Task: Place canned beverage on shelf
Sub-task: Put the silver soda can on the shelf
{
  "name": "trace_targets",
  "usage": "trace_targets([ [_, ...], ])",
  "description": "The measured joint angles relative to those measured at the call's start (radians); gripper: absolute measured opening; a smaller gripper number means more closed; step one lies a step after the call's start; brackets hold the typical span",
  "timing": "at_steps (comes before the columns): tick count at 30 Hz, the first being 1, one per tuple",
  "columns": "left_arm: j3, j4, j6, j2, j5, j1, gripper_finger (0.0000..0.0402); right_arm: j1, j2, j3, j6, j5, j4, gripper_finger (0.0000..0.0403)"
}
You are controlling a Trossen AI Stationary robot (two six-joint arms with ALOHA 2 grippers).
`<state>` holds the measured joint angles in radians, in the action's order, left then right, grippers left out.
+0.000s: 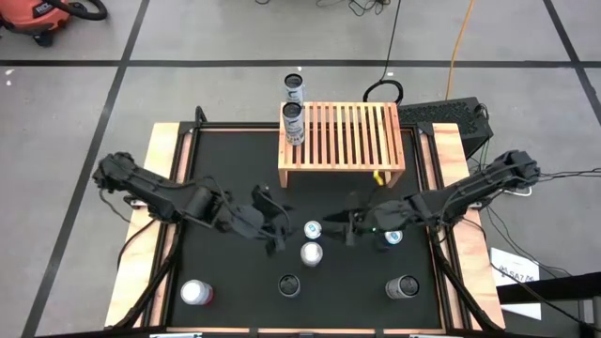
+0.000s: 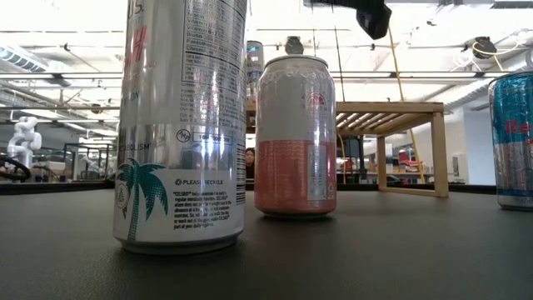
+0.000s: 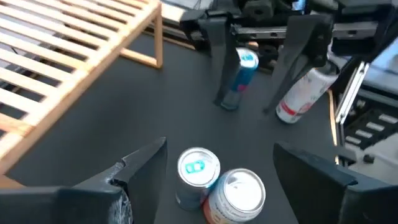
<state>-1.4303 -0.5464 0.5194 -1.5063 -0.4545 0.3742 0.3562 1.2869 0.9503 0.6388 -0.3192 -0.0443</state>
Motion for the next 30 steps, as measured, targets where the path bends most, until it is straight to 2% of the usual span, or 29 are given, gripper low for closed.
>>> trace_targets([
  [4, 0.0, -0.001, -0.001, -0.041, 0.01, 0.005, 0.0285, 0.014, 0.085, 0.15, -0.047, -0.002, 0.257, 0.0204],
  [8, 0.0, -0.006, -0.001, -0.063, 0.01, 0.004, 0.0285, 0.02, 0.156, 0.255, -0.122, -0.049, 0.428, 0.0204],
  [12, 0.0, -0.038, -0.001, -0.063, 0.011, 0.004, 0.0285, 0.014, 0.196, 0.286, -0.184, -0.051, 0.433, 0.0205],
  [15, 0.0, -0.105, -0.001, -0.059, 0.012, 0.004, 0.0285, -0.002, 0.222, 0.287, -0.174, -0.038, 0.412, 0.0221],
  [18, 0.0, -0.173, -0.002, -0.047, 0.012, 0.004, 0.0285, -0.024, 0.243, 0.287, -0.12, -0.021, 0.431, 0.0253],
  [22, 0.0, -0.233, -0.034, -0.051, 0.012, -0.014, 0.0285, -0.055, 0.237, 0.286, 0.098, -0.017, 0.526, 0.029],
  [26, 0.0, -0.207, -0.139, -0.048, 0.02, -0.042, 0.0285, -0.063, 0.183, 0.286, 0.292, 0.006, 0.689, 0.0296],
  [30, 0.0, -0.179, -0.214, -0.049, 0.08, -0.09, 0.0285, -0.054, 0.103, 0.286, 0.433, 0.018, 0.832, 0.0285],
])
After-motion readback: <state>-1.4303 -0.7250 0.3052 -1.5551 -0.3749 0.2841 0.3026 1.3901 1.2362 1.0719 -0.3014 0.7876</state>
